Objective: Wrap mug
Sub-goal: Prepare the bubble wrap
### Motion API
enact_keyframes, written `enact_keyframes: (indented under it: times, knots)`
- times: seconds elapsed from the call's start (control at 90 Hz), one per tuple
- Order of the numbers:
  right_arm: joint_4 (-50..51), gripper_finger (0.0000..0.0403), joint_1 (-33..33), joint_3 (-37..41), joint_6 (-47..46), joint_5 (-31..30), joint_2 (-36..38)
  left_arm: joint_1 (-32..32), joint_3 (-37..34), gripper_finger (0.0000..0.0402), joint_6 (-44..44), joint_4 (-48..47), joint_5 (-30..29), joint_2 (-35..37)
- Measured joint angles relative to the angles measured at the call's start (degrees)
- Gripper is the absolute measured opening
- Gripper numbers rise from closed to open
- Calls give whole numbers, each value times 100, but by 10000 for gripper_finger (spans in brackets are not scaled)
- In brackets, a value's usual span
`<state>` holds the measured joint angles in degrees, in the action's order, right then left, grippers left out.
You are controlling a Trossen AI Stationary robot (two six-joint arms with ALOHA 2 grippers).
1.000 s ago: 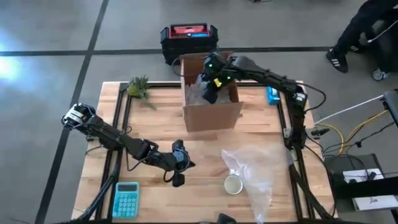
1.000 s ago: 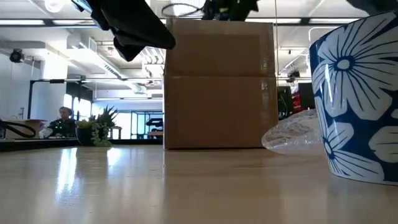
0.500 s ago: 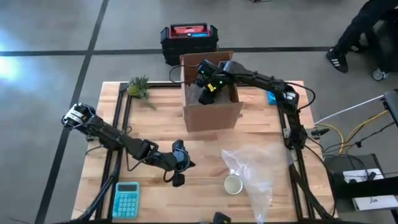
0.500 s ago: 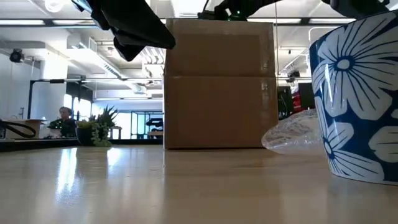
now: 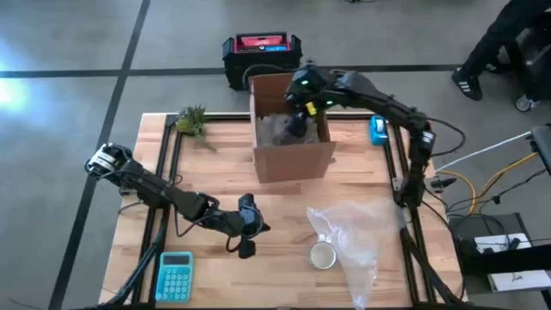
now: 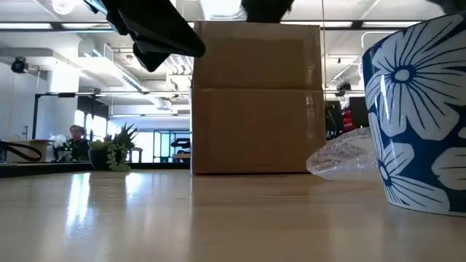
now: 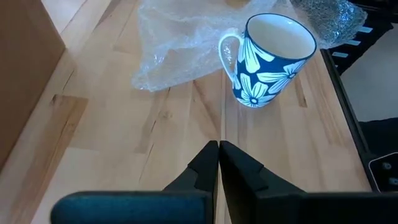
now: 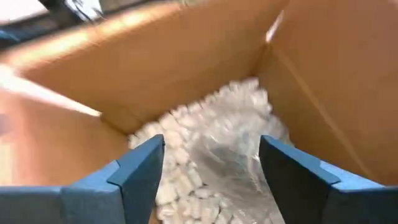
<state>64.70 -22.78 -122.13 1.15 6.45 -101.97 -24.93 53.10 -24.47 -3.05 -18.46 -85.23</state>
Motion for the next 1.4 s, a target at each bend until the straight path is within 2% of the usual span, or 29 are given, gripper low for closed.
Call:
enact_keyframes:
  times: [0.189,0.333,0.444,0.6,0.678,0.844,1.022,1.144,1.4]
  knots:
    - [905,256,830,171,-82,6,806,0,0,1,0,-1,0,0]
    - [1197,245,1806,850,-608,-45,1342,0,0,1,0,28,-2,0]
    - [1172,233,2677,1829,-1498,-397,1749,0,0,1,0,44,-4,0]
    - [1064,216,3730,3626,-2578,-1641,2061,0,0,1,0,48,-7,0]
    - [808,208,4031,4474,-3022,-1803,2107,0,0,1,0,51,-9,0]
    - [-783,199,4213,5832,-3084,-1640,2083,0,0,1,0,94,-24,0]
    - [-2436,201,4090,6542,-3067,-1656,2083,0,0,1,0,94,-46,0]
    - [-2797,199,4052,6743,-3170,-1660,2039,0,0,1,-1,92,-47,0]
    - [-2865,185,4038,6925,-3420,-1635,1538,0,0,1,-1,88,-46,0]
